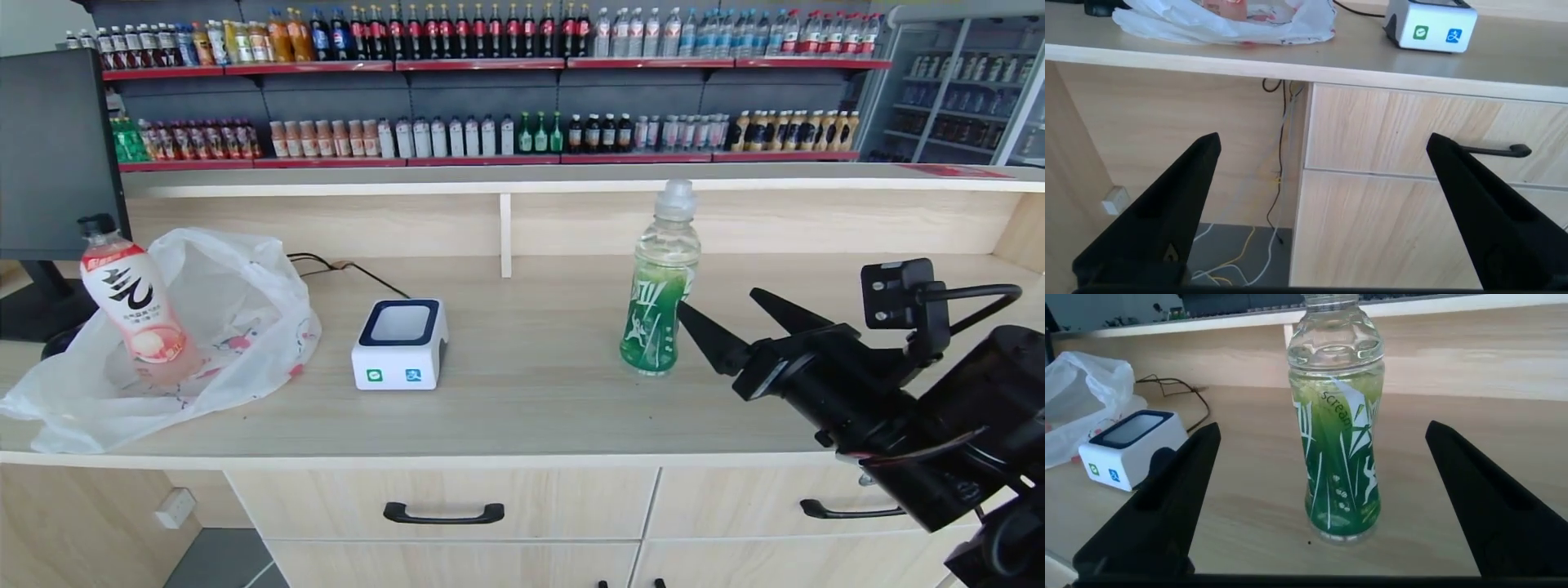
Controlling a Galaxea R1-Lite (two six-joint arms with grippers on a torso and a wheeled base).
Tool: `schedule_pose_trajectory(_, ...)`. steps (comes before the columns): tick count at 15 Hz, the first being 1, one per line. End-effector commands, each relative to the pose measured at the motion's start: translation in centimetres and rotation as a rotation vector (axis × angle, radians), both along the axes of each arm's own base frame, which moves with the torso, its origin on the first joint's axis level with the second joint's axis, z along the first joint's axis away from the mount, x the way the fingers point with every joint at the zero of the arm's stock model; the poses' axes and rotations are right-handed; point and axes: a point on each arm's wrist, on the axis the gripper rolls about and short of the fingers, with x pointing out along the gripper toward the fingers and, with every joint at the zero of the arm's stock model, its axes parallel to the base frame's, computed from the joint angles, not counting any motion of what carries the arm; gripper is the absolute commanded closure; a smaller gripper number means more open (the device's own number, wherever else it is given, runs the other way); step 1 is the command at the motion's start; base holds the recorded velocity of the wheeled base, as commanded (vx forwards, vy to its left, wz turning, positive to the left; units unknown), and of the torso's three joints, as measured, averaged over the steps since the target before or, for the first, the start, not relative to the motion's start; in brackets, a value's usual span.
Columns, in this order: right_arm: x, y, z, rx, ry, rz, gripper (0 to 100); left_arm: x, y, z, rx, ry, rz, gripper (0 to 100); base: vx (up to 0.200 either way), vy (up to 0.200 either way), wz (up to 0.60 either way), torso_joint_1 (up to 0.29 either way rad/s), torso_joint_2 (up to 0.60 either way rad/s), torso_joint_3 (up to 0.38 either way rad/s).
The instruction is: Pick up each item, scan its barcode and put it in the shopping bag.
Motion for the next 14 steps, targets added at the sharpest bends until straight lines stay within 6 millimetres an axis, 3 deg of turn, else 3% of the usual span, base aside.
schedule_pose_trajectory(1,0.2,0.3,-0.5,-0.008,0.015,0.006,0,0.0,0.0,0.0,0.001,-0.001,0.000,0,0.000,0.000,0.00,0.000,0.00,0.000)
schedule_pose_trajectory(8,1.0,0.9,-2.2,-0.039,0.074,0.010,0,0.0,0.0,0.0,0.002,-0.001,0.000,0,0.000,0.000,0.00,0.000,0.00,0.000)
schedule_pose_trajectory(12,2.1,1.4,-4.1,-0.065,0.129,0.009,0,0.0,0.0,0.0,0.002,-0.001,0.000,0,0.000,0.000,0.00,0.000,0.00,0.000)
schedule_pose_trajectory(14,3.2,0.8,-4.6,-0.070,0.141,-0.026,0,0.0,0.0,0.0,0.001,-0.001,0.000,0,0.000,0.000,0.00,0.000,0.00,0.000)
